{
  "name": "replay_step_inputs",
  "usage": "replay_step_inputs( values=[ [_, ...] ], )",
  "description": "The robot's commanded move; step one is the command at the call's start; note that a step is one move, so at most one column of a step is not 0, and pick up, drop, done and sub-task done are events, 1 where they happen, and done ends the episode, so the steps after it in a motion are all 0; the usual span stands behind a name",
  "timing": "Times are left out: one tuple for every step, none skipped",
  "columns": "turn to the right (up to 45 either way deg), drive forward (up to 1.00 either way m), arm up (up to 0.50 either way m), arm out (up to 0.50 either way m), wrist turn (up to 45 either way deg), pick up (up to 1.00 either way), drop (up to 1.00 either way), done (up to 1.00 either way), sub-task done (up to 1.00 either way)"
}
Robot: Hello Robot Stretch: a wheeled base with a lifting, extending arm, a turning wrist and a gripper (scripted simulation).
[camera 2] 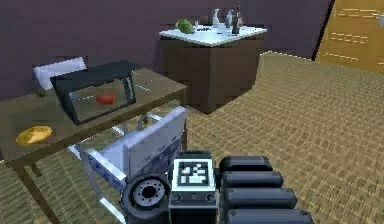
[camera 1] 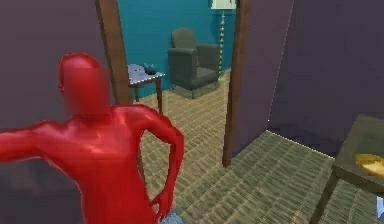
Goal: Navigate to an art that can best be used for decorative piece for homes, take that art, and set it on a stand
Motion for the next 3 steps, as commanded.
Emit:
replay_step_inputs(
  values=[
    [18.0,0.0,0.0,0.0,0.0,0.0,0.0,0.0,0.0],
    [3.0,0.0,0.0,0.0,0.0,0.0,0.0,0.0,0.0],
    [0.0,0.45,0.0,0.0,0.0,0.0,0.0,0.0,0.0]
  ],
)
